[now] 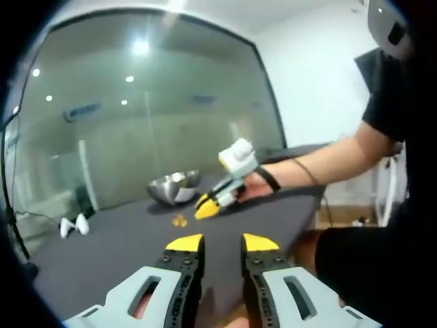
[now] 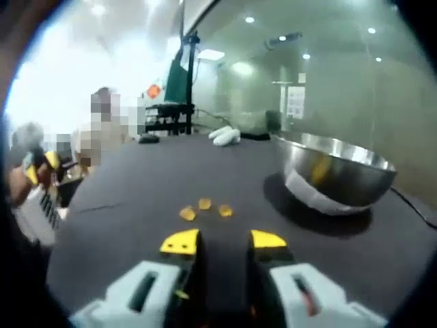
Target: Pick up the QQ candy scattered on the table and place it into the stainless steel bowl on the table
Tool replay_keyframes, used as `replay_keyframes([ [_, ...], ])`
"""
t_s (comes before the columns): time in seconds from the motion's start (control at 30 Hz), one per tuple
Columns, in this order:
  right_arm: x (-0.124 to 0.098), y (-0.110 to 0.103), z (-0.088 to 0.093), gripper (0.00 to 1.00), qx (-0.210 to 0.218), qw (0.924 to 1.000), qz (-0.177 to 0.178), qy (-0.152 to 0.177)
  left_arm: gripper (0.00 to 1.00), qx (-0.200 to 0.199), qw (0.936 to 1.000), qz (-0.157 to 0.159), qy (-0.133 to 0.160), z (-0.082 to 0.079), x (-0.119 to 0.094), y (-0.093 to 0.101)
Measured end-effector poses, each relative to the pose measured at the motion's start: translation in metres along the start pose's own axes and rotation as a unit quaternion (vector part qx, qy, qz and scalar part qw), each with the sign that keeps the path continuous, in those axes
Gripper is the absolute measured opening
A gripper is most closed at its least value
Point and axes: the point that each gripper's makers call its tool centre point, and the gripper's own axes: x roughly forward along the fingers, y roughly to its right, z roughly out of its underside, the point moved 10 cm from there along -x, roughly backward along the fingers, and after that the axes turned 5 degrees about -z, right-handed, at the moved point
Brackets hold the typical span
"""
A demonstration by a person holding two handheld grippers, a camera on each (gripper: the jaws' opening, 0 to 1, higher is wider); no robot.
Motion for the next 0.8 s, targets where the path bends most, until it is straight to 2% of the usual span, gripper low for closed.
replay_keyframes([
  [0.07, 0.009, 0.009, 0.001, 0.27, 0.014, 0.9999, -0.003, 0.005, 0.23, -0.004, 1.0000, -0.003, 0.001, 0.001, 0.003, 0.000],
  [0.27, 0.020, 0.005, -0.005, 0.26, 0.010, 0.9998, -0.017, 0.006, 0.23, -0.004, 0.9999, 0.016, 0.004, -0.002, 0.006, 0.004],
  [0.53, 0.033, 0.000, -0.013, 0.24, 0.001, 0.9995, -0.033, -0.002, 0.22, -0.021, 0.9998, 0.004, 0.000, 0.007, 0.008, -0.006],
  [0.73, 0.036, -0.004, -0.014, 0.17, -0.010, 0.9991, -0.040, 0.005, 0.22, -0.003, 0.9999, 0.011, -0.003, 0.004, 0.014, -0.004],
  [0.8, 0.036, -0.005, -0.015, 0.10, -0.018, 0.9988, -0.045, 0.004, 0.22, -0.004, 0.9999, 0.015, -0.002, 0.005, 0.014, -0.004],
])
